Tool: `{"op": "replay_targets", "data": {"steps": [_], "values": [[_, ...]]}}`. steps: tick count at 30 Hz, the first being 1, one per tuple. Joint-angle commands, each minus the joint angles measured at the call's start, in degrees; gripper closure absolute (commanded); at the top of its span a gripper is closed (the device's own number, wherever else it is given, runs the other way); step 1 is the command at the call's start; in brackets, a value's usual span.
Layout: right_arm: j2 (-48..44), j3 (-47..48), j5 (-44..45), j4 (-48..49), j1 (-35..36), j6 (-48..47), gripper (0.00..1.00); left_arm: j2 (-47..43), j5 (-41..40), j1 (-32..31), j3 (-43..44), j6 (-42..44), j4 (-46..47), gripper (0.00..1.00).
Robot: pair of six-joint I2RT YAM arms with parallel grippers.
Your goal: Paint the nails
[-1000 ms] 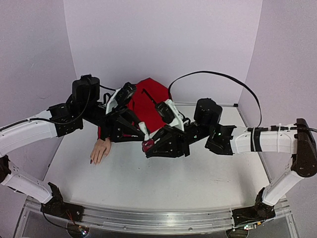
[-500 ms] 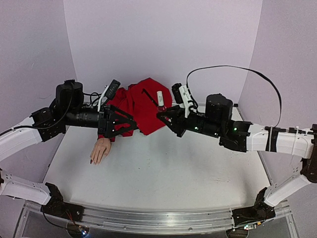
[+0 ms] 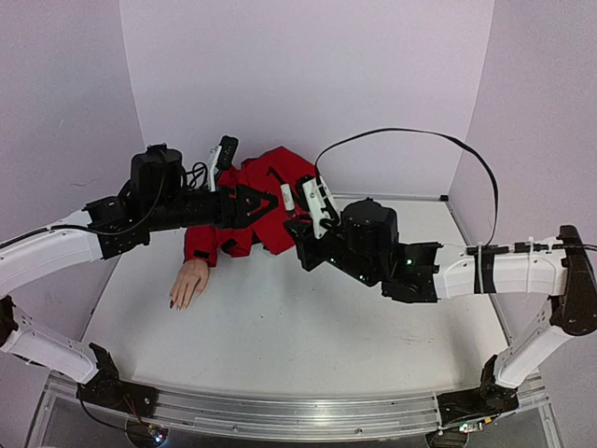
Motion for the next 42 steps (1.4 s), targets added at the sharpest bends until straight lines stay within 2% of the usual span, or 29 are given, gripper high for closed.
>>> {"op": "replay_targets", "data": {"steps": [1, 8, 13, 21, 23, 29, 31, 33, 37, 40, 42], "values": [[0.55, 4.03, 3.43, 3.93, 1.01, -0.75, 1.00, 2.50, -2.08, -1.26, 4.05, -1.63, 7.11, 0.30], [1.13, 4.33, 3.11, 3.59, 1.95, -3.21, 1.00, 3.68, -3.49, -1.96, 4.53, -0.37, 8.71, 0.32], [1.31, 4.50, 2.61, 3.23, 2.18, -3.32, 1.00, 4.99, -3.75, -2.22, 5.44, -0.39, 9.28, 0.46], [1.05, 4.74, 2.37, 3.23, 2.55, -3.58, 1.00, 7.30, -2.45, -2.57, 6.48, -0.39, 9.56, 0.60], [1.05, 4.90, 1.93, 3.26, 2.63, -3.52, 1.00, 7.48, -2.13, -2.66, 6.47, -0.30, 9.52, 0.67], [-1.07, 3.85, -3.04, 3.50, 2.53, -3.85, 1.00, 6.94, 2.32, -2.84, 5.08, 2.43, 9.71, 0.96], [-2.85, 3.07, -8.94, 3.49, 2.03, -4.06, 1.00, 6.71, 7.11, -2.84, 4.33, 4.61, 9.98, 1.00], [-5.40, 1.79, -21.21, 3.42, -0.22, -2.88, 1.00, 7.04, 15.84, -2.84, 4.29, 8.32, 10.02, 1.00], [-8.12, 1.77, -60.66, 3.96, -6.67, 4.46, 1.00, 7.16, 44.58, -2.84, 5.04, 14.32, 9.94, 1.00], [-7.28, 4.42, -83.62, 7.38, -6.93, 11.75, 1.00, 7.68, 57.76, -3.20, 6.26, 14.07, 9.83, 1.00], [-7.73, 2.95, -86.54, 15.65, -6.55, 17.76, 1.00, 6.58, 60.43, -3.37, 5.86, 14.30, 9.89, 1.00]]}}
